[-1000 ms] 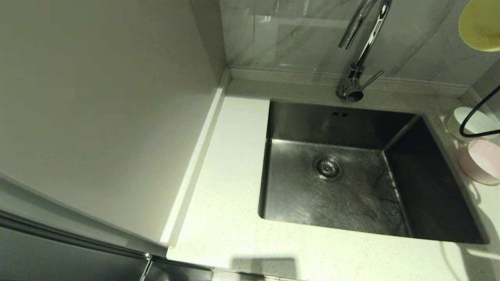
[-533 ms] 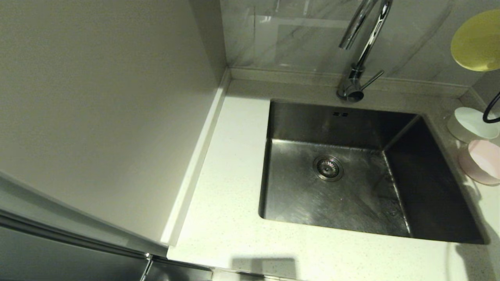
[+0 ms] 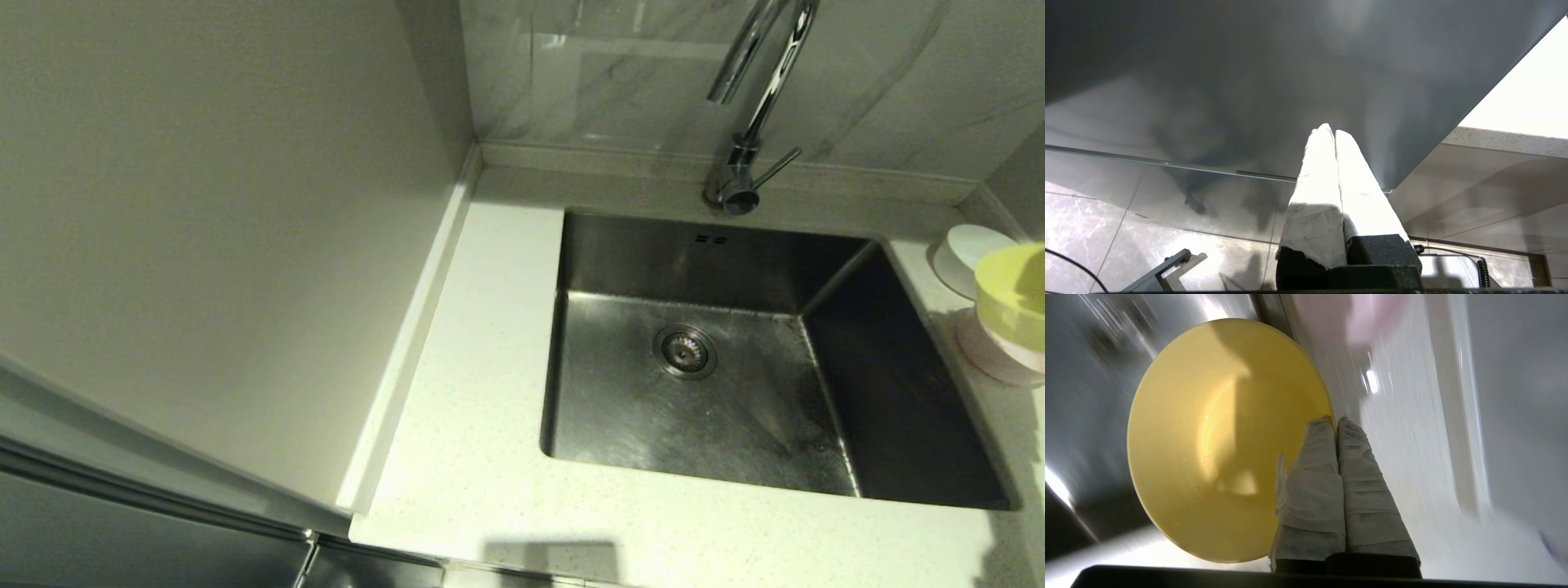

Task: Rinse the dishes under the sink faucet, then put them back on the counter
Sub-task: Put a bowl back to the table from the sink

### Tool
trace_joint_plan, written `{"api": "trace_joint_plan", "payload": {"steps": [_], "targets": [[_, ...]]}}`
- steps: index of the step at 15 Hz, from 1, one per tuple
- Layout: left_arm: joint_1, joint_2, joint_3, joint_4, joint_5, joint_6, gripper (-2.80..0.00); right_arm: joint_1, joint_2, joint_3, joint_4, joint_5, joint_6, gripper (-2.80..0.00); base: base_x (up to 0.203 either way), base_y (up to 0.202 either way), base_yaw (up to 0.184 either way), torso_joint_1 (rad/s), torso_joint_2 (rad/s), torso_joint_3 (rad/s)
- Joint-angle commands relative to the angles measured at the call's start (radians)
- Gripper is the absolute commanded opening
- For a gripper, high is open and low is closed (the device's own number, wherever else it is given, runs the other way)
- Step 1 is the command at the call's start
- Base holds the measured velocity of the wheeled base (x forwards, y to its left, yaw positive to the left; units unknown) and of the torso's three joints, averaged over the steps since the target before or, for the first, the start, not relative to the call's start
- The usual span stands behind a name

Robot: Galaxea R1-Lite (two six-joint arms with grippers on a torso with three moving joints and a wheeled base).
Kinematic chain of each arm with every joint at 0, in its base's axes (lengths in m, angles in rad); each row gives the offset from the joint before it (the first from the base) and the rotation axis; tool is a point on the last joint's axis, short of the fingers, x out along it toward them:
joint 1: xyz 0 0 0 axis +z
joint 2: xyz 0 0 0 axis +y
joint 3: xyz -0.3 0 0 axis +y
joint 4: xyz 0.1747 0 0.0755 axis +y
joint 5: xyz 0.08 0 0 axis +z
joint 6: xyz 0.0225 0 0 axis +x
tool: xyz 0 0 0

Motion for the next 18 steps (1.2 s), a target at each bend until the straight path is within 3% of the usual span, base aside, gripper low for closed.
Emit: {"api": "trace_joint_plan", "payload": {"steps": [1,5,11,15,16,18], "targets": [[0.000,-0.002,0.000,0.000,0.000,-0.001,-2.80,-0.070,-0.054,0.109,0.111,0.000,-0.072,-2.80,0.000,0.000,0.000,0.000,0.00,0.000],[0.000,-0.002,0.000,0.000,0.000,-0.001,-2.80,-0.201,-0.069,0.306,0.001,0.041,-0.180,-2.80,0.000,0.000,0.000,0.000,0.00,0.000],[0.000,-0.002,0.000,0.000,0.000,-0.001,-2.80,-0.337,-0.070,0.584,-0.368,0.070,-0.369,-2.80,0.000,0.000,0.000,0.000,0.00,0.000],[0.000,-0.002,0.000,0.000,0.000,-0.001,-2.80,-0.348,-0.025,0.593,-0.472,0.130,-0.374,-2.80,0.000,0.000,0.000,0.000,0.00,0.000],[0.000,-0.002,0.000,0.000,0.000,-0.001,-2.80,-0.361,-0.023,0.598,-0.492,0.139,-0.372,0.00,0.000,0.000,0.000,0.000,0.00,0.000],[0.000,-0.002,0.000,0.000,0.000,-0.001,-2.80,-0.370,-0.017,0.601,-0.508,0.155,-0.372,0.00,0.000,0.000,0.000,0.000,0.00,0.000]]}}
